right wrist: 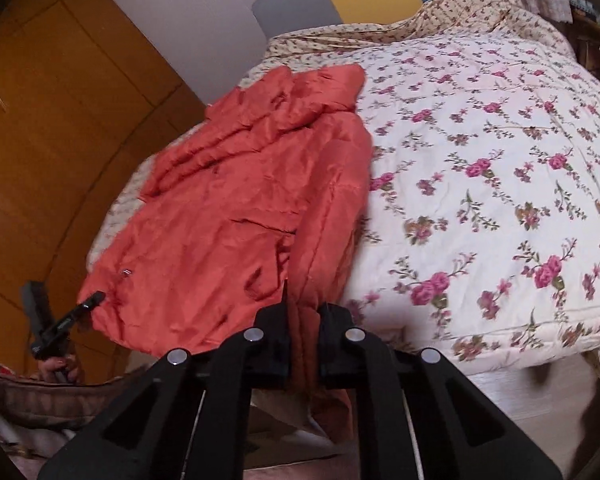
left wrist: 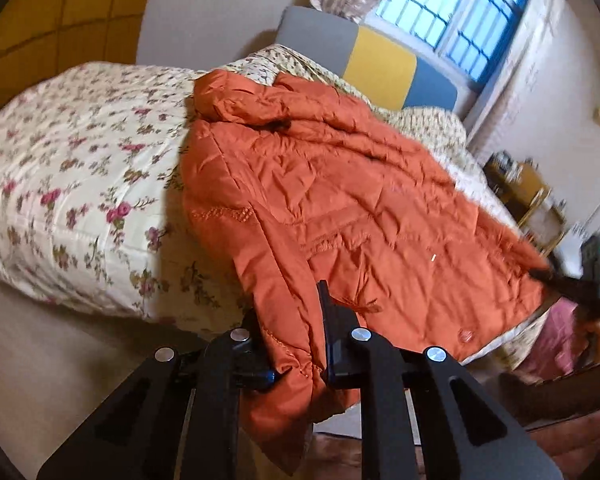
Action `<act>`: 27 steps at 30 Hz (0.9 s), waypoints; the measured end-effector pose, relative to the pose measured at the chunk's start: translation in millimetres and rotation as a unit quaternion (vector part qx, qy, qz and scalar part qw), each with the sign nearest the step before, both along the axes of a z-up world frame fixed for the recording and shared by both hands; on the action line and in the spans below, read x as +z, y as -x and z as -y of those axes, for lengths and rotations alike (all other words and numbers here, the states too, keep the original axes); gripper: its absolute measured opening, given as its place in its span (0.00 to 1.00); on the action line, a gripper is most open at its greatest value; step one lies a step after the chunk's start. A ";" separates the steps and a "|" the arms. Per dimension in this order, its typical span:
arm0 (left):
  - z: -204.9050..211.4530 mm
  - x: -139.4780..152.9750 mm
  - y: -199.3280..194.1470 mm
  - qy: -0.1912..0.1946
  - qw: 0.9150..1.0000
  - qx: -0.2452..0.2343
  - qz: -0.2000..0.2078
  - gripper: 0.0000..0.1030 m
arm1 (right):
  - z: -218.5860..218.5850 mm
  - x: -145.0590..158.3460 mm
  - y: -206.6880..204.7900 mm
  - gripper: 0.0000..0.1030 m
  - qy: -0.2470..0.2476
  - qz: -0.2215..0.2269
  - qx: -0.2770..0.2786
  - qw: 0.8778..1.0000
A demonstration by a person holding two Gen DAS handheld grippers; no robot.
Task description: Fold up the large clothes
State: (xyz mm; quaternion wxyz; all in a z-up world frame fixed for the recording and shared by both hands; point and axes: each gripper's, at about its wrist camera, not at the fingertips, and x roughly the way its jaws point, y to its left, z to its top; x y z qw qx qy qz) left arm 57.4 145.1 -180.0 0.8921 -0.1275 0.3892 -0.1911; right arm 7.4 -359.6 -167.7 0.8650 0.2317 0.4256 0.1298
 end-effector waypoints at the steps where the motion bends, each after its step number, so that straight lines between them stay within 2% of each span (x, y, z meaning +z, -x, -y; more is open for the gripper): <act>1: -4.4 2.3 -3.0 0.013 1.000 0.004 -0.001 0.16 | 1.9 3.4 -4.2 0.08 -0.013 0.004 -0.002 1.000; 5: -19.9 22.9 -29.7 0.084 0.996 0.023 0.011 0.16 | 2.8 20.9 -35.8 0.08 -0.046 0.029 -0.007 0.999; 10: -23.0 53.4 -73.6 0.133 0.990 0.029 0.031 0.16 | 1.5 45.0 -88.0 0.08 -0.059 0.056 -0.011 0.997; 15: -28.6 68.5 -124.4 0.151 0.987 0.046 0.034 0.16 | 18.2 50.5 -144.7 0.08 -0.100 0.052 -0.050 0.992; 20: -39.5 68.9 -177.0 0.180 0.982 0.058 0.015 0.16 | 30.6 49.3 -196.1 0.08 -0.125 0.044 -0.069 0.989; 27: -36.6 47.2 -249.4 0.166 0.982 0.082 -0.021 0.16 | 35.4 27.2 -265.3 0.12 -0.130 0.017 -0.100 0.986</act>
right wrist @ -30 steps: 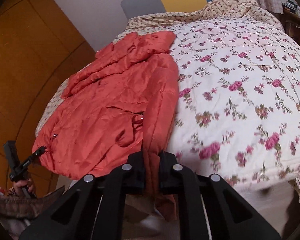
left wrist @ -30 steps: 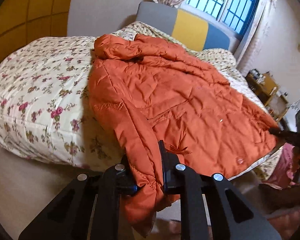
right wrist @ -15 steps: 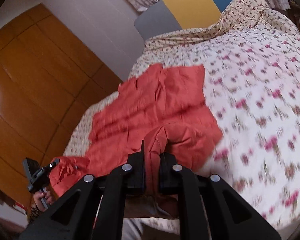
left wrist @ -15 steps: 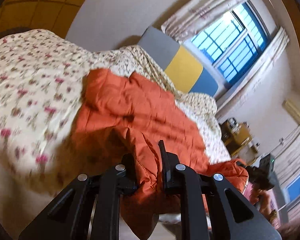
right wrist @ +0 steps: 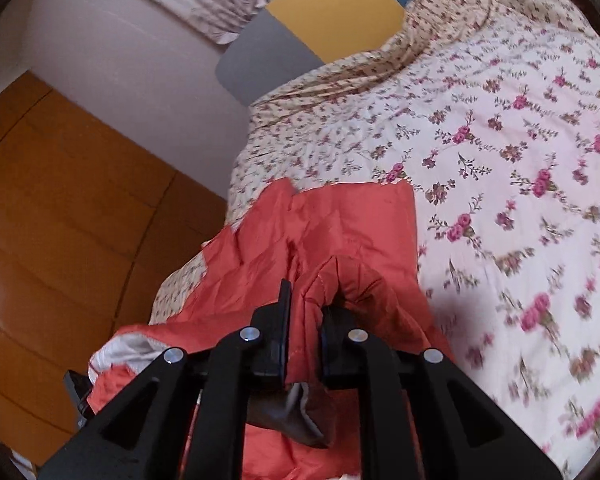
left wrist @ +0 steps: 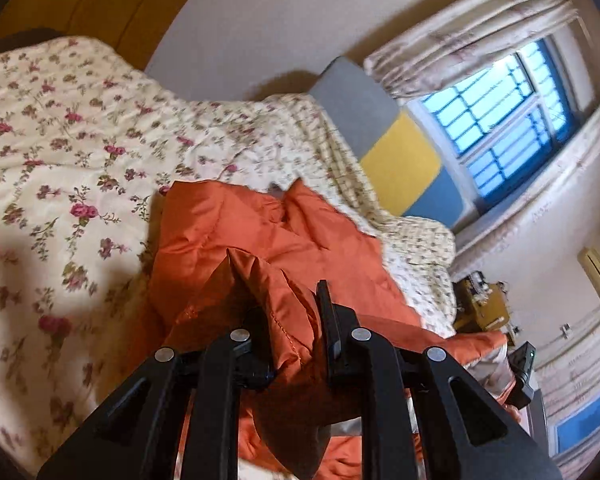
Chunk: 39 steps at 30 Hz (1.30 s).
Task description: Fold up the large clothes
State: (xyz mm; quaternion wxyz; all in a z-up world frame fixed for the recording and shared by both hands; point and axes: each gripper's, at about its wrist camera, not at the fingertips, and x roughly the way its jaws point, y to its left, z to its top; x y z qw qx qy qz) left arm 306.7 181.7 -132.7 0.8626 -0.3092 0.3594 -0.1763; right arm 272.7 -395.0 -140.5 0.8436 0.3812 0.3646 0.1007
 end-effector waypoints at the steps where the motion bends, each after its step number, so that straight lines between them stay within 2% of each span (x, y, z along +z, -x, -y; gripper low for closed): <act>1: 1.6 -6.2 -11.9 -0.006 1.000 0.004 -0.013 0.16 | 0.6 -7.0 -9.6 0.14 -0.002 -0.008 -0.006 1.000; 5: 2.6 -21.9 -37.6 -0.004 0.999 0.010 -0.037 0.17 | 3.4 -29.5 -33.4 0.16 -0.014 -0.022 -0.022 0.999; 8: -0.5 -26.8 -49.0 0.019 0.999 0.012 -0.042 0.33 | 5.4 -38.3 -41.9 0.24 -0.034 -0.023 -0.033 0.999; 9: -3.1 -27.1 -51.6 0.035 0.998 0.014 -0.040 0.46 | 6.5 -40.5 -43.8 0.31 -0.041 -0.024 -0.038 0.998; 10: -6.7 -26.2 -52.8 0.057 0.998 0.017 -0.034 0.65 | 8.9 -43.0 -45.8 0.41 -0.055 -0.019 -0.045 0.997; 11: -10.2 -24.1 -51.3 0.076 0.997 0.026 -0.024 0.74 | 10.7 -43.7 -46.2 0.47 -0.065 -0.012 -0.048 0.997; 12: -12.4 -20.0 -48.4 0.086 0.995 0.038 -0.013 0.85 | 12.7 -42.8 -46.4 0.65 -0.074 -0.005 -0.050 0.996; 13: -16.8 -15.0 -45.1 0.094 0.994 0.056 0.004 0.90 | 15.4 -39.8 -44.5 0.78 -0.086 0.016 -0.052 0.995; 14: -23.6 -7.7 -38.4 0.098 0.992 0.076 0.030 0.92 | 16.9 -35.3 -41.0 0.81 -0.085 0.034 -0.058 0.994; 16: -33.4 1.0 -28.4 0.093 0.990 0.091 0.058 0.94 | 20.1 -20.8 -27.2 0.91 -0.053 0.073 -0.074 0.993; 19: -42.1 -3.2 -14.0 0.071 0.991 0.097 0.063 0.97 | 24.3 -13.7 -8.7 0.98 -0.007 0.097 -0.069 0.993; 21: -44.3 -15.7 -4.5 0.051 0.993 0.086 0.054 0.97 | 27.5 -19.8 1.5 0.98 0.022 0.091 -0.059 0.994; 23: -41.7 -35.5 4.2 0.031 0.996 0.071 0.032 0.97 | 32.2 -37.4 6.5 0.98 0.050 0.057 -0.039 0.996; 27: -27.2 -76.0 1.6 0.011 0.999 0.031 -0.022 0.97 | 24.3 -79.3 -12.2 0.98 0.021 -0.010 0.031 0.999; 29: -17.0 -94.5 -4.6 0.000 0.998 0.018 -0.055 0.97 | 19.1 -89.9 -24.2 0.93 -0.009 -0.013 0.059 0.998; 31: -8.6 -95.6 -5.5 -0.025 0.999 0.017 -0.043 0.95 | 10.2 -96.0 -33.0 0.74 -0.019 -0.020 0.071 0.997; 34: 11.6 -93.6 -9.7 -0.061 0.997 -0.016 -0.047 0.77 | 2.1 -94.1 -35.3 0.48 -0.007 -0.019 0.083 0.996; 37: 20.4 -93.1 -7.5 -0.057 0.996 -0.037 -0.050 0.65 | 6.1 -91.1 -23.7 0.36 -0.016 -0.003 0.095 0.995; 39: 27.7 -91.2 -3.0 -0.066 0.996 -0.046 -0.046 0.62 | 9.2 -87.6 -14.2 0.34 -0.022 0.002 0.095 0.995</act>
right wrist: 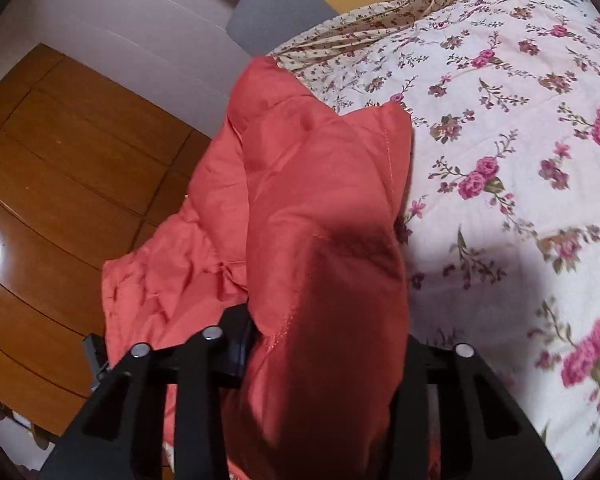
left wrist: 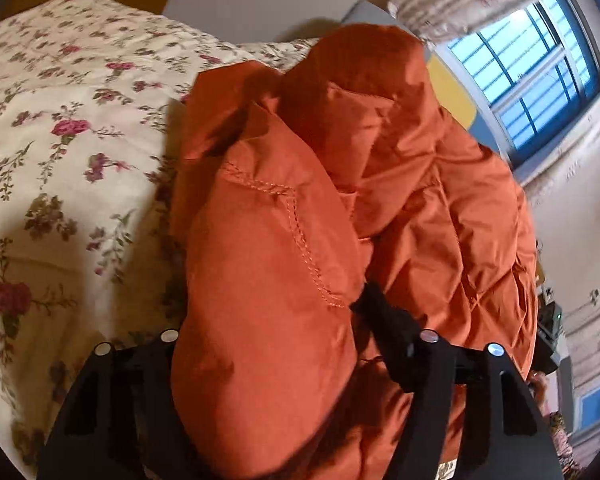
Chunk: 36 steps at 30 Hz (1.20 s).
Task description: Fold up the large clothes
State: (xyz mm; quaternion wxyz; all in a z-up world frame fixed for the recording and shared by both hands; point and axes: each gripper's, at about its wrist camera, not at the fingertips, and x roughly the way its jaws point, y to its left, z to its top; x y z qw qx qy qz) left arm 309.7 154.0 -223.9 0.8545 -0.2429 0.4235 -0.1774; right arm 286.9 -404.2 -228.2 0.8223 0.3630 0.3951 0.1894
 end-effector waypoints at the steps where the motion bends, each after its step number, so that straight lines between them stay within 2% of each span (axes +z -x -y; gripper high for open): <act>1: 5.3 1.7 3.7 0.000 1.000 -0.010 0.001 0.58 | 1.5 1.8 5.6 0.34 -0.001 0.002 0.000 1.000; 6: 41.1 8.4 14.5 -0.020 0.998 -0.050 0.013 0.58 | 17.3 11.3 38.2 0.34 0.001 0.006 -0.012 1.000; 12: 80.8 6.2 39.7 -0.003 0.995 -0.098 0.015 0.58 | 56.4 16.3 85.0 0.34 0.001 0.001 -0.051 0.999; 15: 100.3 3.3 55.4 -0.005 0.993 -0.120 0.019 0.58 | 80.1 15.5 121.3 0.34 0.003 -0.001 -0.079 0.997; 17: 105.1 2.5 62.6 -0.007 0.992 -0.122 0.020 0.59 | 86.9 19.0 137.1 0.41 0.014 -0.003 -0.088 0.996; 18: 104.4 3.6 63.6 -0.010 0.993 -0.116 0.020 0.64 | 90.2 20.7 144.9 0.50 0.028 -0.006 -0.094 0.995; 20: 97.1 8.2 66.0 -0.011 0.996 -0.091 0.022 0.66 | 93.1 26.3 153.2 0.59 0.063 -0.009 -0.106 0.992; 22: 83.3 19.8 71.9 -0.012 0.998 -0.045 0.036 0.69 | 94.9 37.2 157.1 0.75 0.102 -0.002 -0.124 0.987; 25: 71.6 49.7 78.3 -0.035 0.996 0.010 0.086 0.76 | 91.8 62.5 162.6 0.76 0.163 0.019 -0.158 0.974; 27: 74.1 71.5 77.9 -0.049 0.992 0.018 0.116 0.77 | 81.3 80.8 158.3 0.76 0.194 0.041 -0.165 0.966; 30: 113.2 97.0 66.7 -0.065 0.989 -0.029 0.131 0.80 | 59.4 101.6 145.0 0.77 0.211 0.062 -0.146 0.965; 32: 148.5 104.0 62.6 -0.086 0.984 -0.070 0.138 0.88 | 38.1 108.3 125.3 0.77 0.228 0.048 -0.126 0.964; 34: 184.9 97.8 54.9 -0.126 0.979 -0.107 0.119 0.91 | 16.7 106.3 110.2 0.77 0.243 0.022 -0.103 0.964; 36: 208.2 81.3 52.7 -0.147 0.977 -0.130 0.089 0.91 | 2.2 95.0 105.0 0.78 0.249 0.000 -0.084 0.965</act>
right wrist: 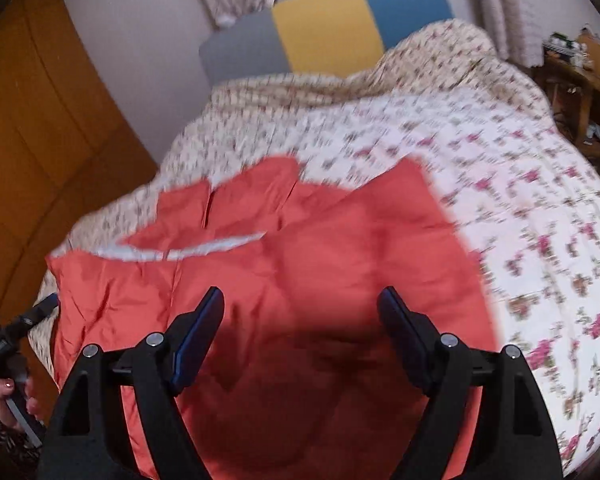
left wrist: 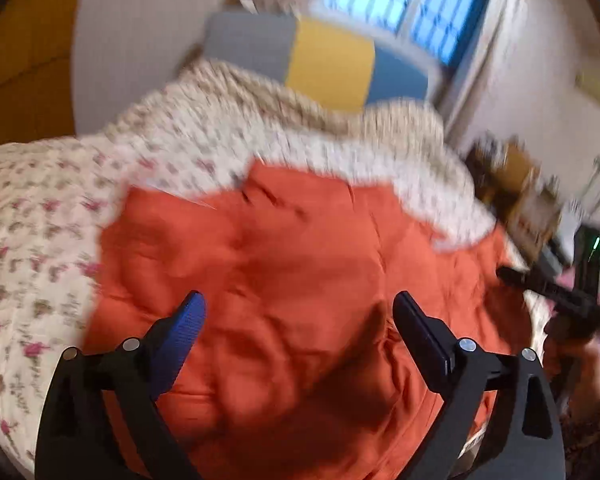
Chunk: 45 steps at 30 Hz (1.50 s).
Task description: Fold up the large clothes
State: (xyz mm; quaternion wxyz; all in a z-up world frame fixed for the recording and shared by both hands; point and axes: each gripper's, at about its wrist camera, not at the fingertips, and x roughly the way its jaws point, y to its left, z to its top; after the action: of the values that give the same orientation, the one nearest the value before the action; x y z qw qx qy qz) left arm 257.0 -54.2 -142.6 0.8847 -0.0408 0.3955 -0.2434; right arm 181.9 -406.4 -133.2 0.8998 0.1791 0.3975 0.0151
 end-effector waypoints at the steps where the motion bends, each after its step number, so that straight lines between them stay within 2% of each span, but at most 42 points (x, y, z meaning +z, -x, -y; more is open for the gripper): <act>1: 14.2 -13.6 -6.5 -0.020 1.000 -0.004 -0.023 0.91 | -8.1 -7.7 -5.7 0.78 0.012 -0.015 0.004 1.000; 2: 21.1 -23.1 -6.6 -0.039 0.999 0.000 -0.029 0.91 | -15.9 -15.8 -9.4 0.75 0.038 -0.025 0.002 0.999; 3: 27.1 -32.1 -6.6 -0.056 0.998 0.006 -0.020 0.90 | -20.8 -25.7 -12.7 0.61 0.063 -0.030 0.002 0.998; 4: 30.8 -39.2 -3.8 -0.070 0.997 0.012 -0.002 0.79 | -24.9 -32.5 -11.5 0.41 0.077 -0.031 0.004 0.997; 5: 32.2 -43.1 -0.8 -0.078 0.997 0.016 0.007 0.72 | -29.0 -37.1 -10.6 0.31 0.085 -0.028 0.008 0.996; 6: 32.7 -45.2 1.0 -0.078 0.997 0.017 0.013 0.57 | -27.7 -41.6 -9.3 0.13 0.083 -0.025 0.012 0.996; 7: 30.4 -46.3 4.1 -0.071 0.997 0.020 0.022 0.41 | -27.2 -44.1 -8.6 0.07 0.076 -0.023 0.017 0.997; 8: 26.8 -45.8 5.4 -0.067 0.997 0.023 0.026 0.34 | -25.8 -45.4 -7.8 0.03 0.070 -0.020 0.018 0.997; 10: 22.8 -41.4 4.4 -0.049 0.998 0.022 0.022 0.15 | -20.8 -39.9 -7.6 0.01 0.051 -0.009 0.015 0.999; 13: 15.1 -24.8 -3.6 -0.007 0.999 0.031 0.014 0.08 | -19.6 -9.7 -7.8 0.01 0.038 0.025 0.001 0.999; 15: 12.2 -2.4 -4.7 0.018 0.998 0.046 0.037 0.08 | -18.7 13.3 -8.4 0.01 0.034 0.057 -0.003 0.998; 17: 9.7 24.2 -8.8 0.034 0.995 0.058 0.079 0.08 | -19.0 41.1 -12.8 0.01 0.039 0.095 -0.003 0.995; 19: 11.5 49.6 -15.9 0.038 0.990 0.065 0.117 0.08 | -19.6 62.0 -21.4 0.01 0.048 0.121 -0.004 0.992; 22: 17.2 69.7 -36.0 0.036 0.987 0.073 0.141 0.08 | -17.1 79.6 -39.9 0.01 0.052 0.147 -0.007 0.988; 24: 23.4 71.0 -55.6 0.025 0.986 0.081 0.143 0.08 | -14.5 81.4 -56.1 0.01 0.050 0.162 -0.008 0.985; 27: 38.0 52.2 -86.7 -0.019 0.988 0.088 0.126 0.08 | -16.0 63.0 -86.7 0.01 0.071 0.154 -0.006 0.985; 29: 46.2 31.5 -105.5 -0.051 0.989 0.083 0.108 0.08 | -14.5 40.3 -109.6 0.01 0.079 0.131 -0.007 0.988; 32: 55.2 -1.9 -122.8 -0.087 0.990 0.070 0.081 0.12 | -6.6 6.3 -132.0 0.00 0.066 0.098 -0.012 0.993; 33: 54.2 -13.1 -125.3 -0.093 0.991 0.068 0.072 0.16 | -3.0 -6.0 -138.3 0.00 0.058 0.083 -0.016 0.995; 35: 52.6 -30.9 -127.2 -0.097 0.991 0.070 0.060 0.33 | 2.9 -26.4 -142.5 0.00 0.047 0.067 -0.022 0.996; 36: 50.1 -38.9 -127.7 -0.093 0.991 0.071 0.057 0.47 | 5.6 -35.0 -144.0 0.00 0.038 0.060 -0.024 0.997; 37: 47.2 -43.6 -127.7 -0.085 0.992 0.072 0.057 0.54 | 8.6 -43.7 -145.5 0.00 0.029 0.054 -0.026 0.998; 39: 44.5 -48.3 -130.0 -0.071 0.993 0.073 0.053 0.58 | 13.3 -52.8 -148.9 0.00 0.020 0.052 -0.031 0.998; 45: 45.6 -60.7 -139.6 -0.053 0.995 0.075 0.042 0.68 | 10.2 -69.0 -166.1 0.00 0.040 0.040 -0.035 0.998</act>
State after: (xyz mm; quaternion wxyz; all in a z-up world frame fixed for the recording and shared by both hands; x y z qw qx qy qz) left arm 396.6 -99.8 -203.3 0.9170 -0.0135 0.3664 -0.1569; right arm 348.0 -416.6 -202.2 0.9216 0.1559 0.3546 -0.0252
